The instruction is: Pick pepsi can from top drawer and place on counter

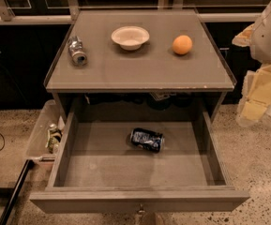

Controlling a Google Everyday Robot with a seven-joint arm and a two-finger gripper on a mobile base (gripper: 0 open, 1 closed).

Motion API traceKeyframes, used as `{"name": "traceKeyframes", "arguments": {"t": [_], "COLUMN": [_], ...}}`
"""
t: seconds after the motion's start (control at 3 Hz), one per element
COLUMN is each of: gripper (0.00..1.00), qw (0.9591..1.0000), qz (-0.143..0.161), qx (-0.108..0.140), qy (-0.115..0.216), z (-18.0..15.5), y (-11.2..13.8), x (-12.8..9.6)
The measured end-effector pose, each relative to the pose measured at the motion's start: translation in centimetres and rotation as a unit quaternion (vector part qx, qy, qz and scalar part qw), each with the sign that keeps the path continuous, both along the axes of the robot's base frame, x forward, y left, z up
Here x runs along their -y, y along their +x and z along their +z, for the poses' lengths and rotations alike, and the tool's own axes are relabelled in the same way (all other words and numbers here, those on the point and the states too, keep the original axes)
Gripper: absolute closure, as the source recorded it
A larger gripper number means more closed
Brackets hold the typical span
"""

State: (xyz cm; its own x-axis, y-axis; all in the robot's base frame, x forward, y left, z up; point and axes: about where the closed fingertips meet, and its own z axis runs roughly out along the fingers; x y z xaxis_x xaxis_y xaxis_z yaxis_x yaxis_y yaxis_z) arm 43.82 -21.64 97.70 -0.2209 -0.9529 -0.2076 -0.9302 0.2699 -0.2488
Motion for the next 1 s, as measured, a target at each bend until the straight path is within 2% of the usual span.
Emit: {"name": "traceKeyframes", "arguments": {"t": [0.33, 0.67, 1.0], "gripper": [0.0, 0.0, 0.0], "qw": [1.0, 0.9998, 0.9995], "qz": [0.005, 0.019, 0.028], "qx": [0.002, 0.002, 0.002], "qy": [-0.001, 0.007, 0.016], "z": [-0.8, -4.1, -9.3], "y": [0.1, 0.1, 0.4], "x": [-0.3, -0.6, -0.8]}}
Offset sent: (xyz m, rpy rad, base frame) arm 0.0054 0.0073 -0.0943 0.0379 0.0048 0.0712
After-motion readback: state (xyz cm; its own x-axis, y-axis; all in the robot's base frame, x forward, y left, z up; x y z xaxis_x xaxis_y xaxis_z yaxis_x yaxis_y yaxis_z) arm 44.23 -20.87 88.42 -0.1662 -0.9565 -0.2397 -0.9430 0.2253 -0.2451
